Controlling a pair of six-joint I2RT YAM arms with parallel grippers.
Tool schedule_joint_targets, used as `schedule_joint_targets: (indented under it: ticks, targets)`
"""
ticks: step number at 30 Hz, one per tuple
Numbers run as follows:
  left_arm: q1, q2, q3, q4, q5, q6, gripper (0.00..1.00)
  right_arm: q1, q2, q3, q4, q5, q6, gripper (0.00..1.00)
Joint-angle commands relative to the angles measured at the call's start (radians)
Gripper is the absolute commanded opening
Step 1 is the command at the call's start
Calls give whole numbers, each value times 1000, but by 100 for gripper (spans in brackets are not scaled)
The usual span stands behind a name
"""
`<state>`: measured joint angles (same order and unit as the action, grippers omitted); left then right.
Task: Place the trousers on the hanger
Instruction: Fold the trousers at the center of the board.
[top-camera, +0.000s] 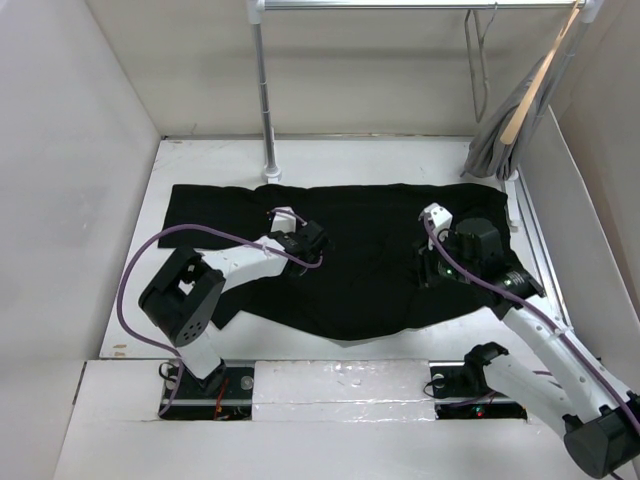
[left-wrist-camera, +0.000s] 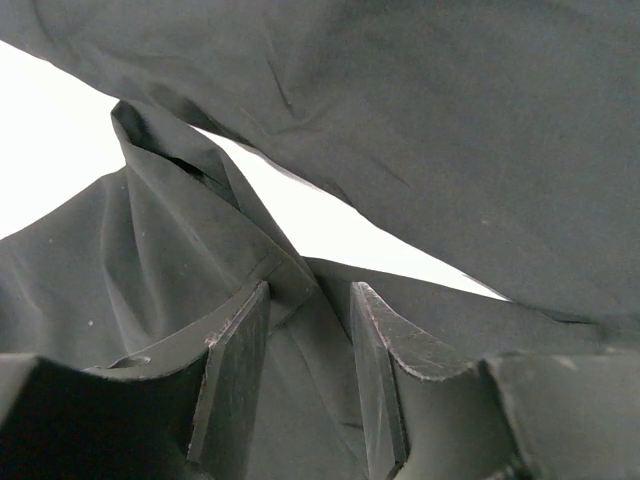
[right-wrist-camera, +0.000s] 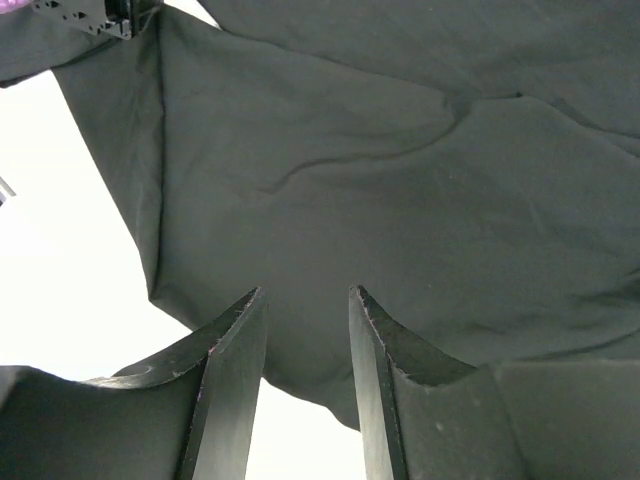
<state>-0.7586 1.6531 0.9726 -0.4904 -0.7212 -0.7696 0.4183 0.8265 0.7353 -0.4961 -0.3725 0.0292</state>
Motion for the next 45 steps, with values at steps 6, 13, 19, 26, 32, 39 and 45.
schedule_joint_targets:
  ticks: [6,13,19,26,32,39,45]
  targets:
    - [-5,8,18,-39,-61,-54,35,-76,-3,-4,-28,-62,-75,44]
    - [-5,42,20,-54,-95,-62,32,-157,-62,-30,-65,-65,-92,45]
    - [14,24,8,-30,-104,-48,26,-181,-76,-56,-82,-132,-107,45]
    - [15,-38,34,-76,-124,-54,3,-190,-101,-83,-126,-80,-113,45]
    - [15,-196,57,-178,-147,-68,0,-245,-135,-62,-240,130,-56,52]
    - [96,-417,158,-208,-115,16,0,-348,-41,93,-389,416,83,63]
    - [209,-567,172,-119,-28,133,0,-571,156,148,-391,577,120,46]
